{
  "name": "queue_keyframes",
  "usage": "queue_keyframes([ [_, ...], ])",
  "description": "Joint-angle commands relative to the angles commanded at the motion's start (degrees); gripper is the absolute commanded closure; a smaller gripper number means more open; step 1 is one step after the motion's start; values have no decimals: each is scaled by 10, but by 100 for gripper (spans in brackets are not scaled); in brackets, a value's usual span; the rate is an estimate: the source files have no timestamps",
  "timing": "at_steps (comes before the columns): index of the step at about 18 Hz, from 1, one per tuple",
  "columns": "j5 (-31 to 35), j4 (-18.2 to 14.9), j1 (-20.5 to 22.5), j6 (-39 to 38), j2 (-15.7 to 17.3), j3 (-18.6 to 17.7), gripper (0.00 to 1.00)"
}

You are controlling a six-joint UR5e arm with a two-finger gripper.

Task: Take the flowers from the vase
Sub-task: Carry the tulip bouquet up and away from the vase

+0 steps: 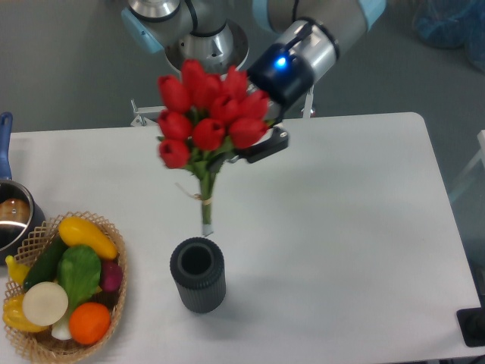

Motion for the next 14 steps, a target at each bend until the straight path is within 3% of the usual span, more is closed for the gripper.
queue_keyframes([
  [4,20,1,82,2,4,3,63],
  [10,95,0,150,7,3,10,63],
  [14,109,0,175,11,-14,11,63],
])
